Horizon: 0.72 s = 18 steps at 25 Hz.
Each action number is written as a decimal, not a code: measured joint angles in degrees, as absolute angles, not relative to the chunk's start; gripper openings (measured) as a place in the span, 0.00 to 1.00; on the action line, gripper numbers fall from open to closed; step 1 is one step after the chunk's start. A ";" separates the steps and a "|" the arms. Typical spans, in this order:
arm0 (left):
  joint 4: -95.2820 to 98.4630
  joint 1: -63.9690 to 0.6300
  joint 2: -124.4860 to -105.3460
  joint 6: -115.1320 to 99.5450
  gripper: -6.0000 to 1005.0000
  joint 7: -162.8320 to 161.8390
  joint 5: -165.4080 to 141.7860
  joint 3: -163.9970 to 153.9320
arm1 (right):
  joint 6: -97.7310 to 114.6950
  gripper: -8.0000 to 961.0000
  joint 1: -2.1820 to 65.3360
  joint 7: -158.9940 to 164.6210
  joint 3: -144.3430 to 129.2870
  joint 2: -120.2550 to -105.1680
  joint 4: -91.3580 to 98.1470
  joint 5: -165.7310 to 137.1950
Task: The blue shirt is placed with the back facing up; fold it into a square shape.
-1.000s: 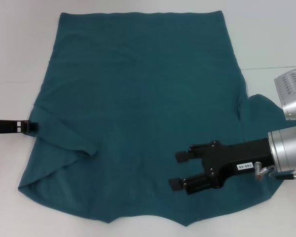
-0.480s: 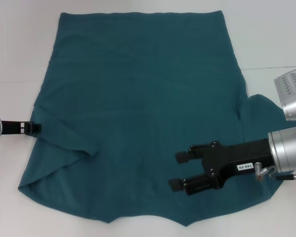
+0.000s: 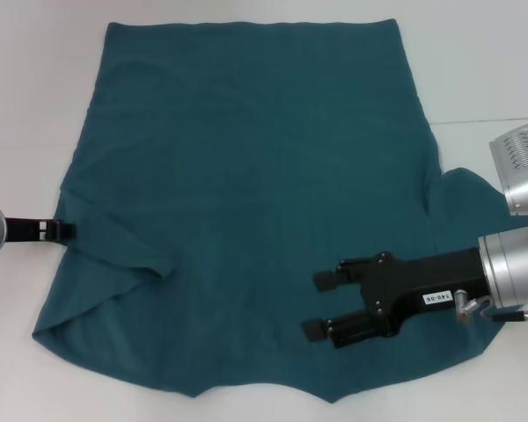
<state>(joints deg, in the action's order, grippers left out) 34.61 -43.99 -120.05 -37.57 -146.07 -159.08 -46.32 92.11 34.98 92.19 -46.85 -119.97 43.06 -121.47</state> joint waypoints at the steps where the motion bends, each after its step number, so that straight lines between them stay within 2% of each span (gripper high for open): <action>1: 34.57 -44.03 -120.05 -37.62 0.56 -146.07 -159.08 -46.32 | 92.10 0.95 34.98 92.19 -46.84 -119.97 43.06 -121.47; 11: 34.09 -44.21 -120.06 -38.08 0.54 -146.07 -158.68 -46.32 | 92.04 0.95 35.23 92.19 -46.90 -119.97 43.06 -121.46; 17: 34.30 -44.30 -120.19 -38.07 0.34 -146.07 -158.61 -46.32 | 92.02 0.95 35.23 92.20 -46.93 -119.97 43.06 -121.46; 18: 34.38 -44.32 -120.24 -38.04 0.26 -146.07 -158.59 -46.32 | 92.02 0.95 35.19 92.20 -46.94 -119.97 43.06 -121.46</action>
<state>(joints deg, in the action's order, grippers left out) 34.38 -44.32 -120.24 -38.04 -146.07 -158.59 -46.32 92.02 35.19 92.20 -46.94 -119.97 43.06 -121.46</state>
